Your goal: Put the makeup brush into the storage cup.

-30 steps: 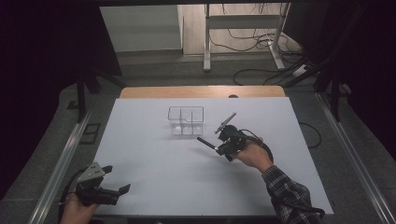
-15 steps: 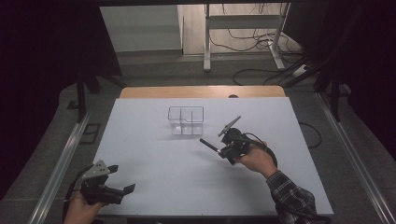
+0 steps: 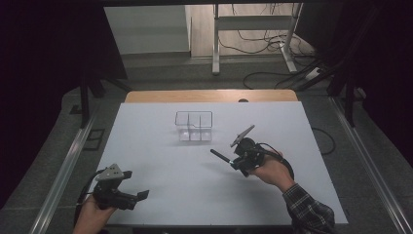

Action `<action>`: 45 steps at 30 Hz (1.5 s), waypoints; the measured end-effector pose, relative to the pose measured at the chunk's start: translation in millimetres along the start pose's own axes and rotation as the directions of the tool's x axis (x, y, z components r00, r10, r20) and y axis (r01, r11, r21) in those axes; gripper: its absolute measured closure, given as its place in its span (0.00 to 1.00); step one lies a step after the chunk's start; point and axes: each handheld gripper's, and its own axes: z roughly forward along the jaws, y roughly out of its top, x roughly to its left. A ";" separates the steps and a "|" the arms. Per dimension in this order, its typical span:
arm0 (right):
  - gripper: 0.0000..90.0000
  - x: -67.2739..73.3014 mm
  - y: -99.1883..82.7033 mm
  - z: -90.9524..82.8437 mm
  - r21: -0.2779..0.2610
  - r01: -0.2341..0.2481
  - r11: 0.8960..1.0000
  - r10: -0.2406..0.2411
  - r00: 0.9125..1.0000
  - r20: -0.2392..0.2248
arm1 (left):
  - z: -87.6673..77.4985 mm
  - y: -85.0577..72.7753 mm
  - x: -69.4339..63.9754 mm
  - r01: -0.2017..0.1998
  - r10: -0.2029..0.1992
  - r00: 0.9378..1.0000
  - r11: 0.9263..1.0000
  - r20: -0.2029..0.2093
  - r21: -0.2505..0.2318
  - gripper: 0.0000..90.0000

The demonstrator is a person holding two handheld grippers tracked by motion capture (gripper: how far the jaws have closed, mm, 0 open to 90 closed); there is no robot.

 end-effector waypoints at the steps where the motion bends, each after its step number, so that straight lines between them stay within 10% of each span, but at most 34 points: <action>1: 0.86 0.6 -0.5 -0.7 0.000 -0.001 1.000 0.001 1.000 -0.003 | 1.2 1.9 -1.1 -0.001 0.001 1.000 1.000 0.004 0.000 0.01; 45: 0.86 22.3 3.2 -2.6 0.029 0.045 0.999 -0.043 0.995 -0.086 | 66.9 64.7 -31.4 -0.166 0.158 0.979 0.985 0.129 0.051 0.00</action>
